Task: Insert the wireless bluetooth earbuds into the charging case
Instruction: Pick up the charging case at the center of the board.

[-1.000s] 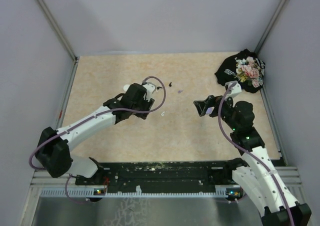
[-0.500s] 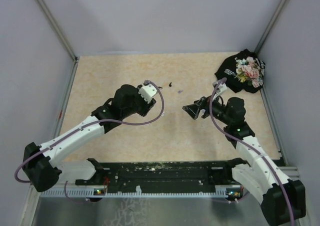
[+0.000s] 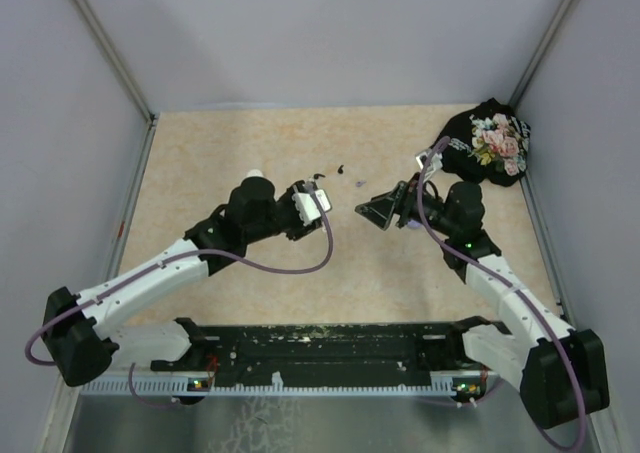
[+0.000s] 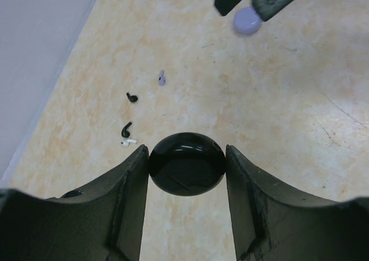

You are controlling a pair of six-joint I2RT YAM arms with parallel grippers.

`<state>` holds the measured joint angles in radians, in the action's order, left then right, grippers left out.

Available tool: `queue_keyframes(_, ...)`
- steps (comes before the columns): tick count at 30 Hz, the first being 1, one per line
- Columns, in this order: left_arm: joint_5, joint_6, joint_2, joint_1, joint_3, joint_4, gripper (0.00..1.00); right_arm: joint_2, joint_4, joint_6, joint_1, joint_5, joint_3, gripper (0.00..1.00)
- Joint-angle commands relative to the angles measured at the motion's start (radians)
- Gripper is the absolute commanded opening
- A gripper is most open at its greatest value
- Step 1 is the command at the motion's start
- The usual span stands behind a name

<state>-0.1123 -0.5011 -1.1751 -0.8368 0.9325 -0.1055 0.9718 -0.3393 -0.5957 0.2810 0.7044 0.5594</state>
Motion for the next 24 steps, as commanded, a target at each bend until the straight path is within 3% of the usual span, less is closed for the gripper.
queue_keyframes(1,-0.079,-0.087,0.009,-0.036,0.005,0.061,0.47,0.020,-0.089,-0.020,0.042,0.029,0.088,0.81)
queue_keyframes(24,-0.031,-0.138,-0.070,-0.109,0.060,0.059,0.46,0.144,-0.021,0.057,0.226,-0.033,0.152,0.53)
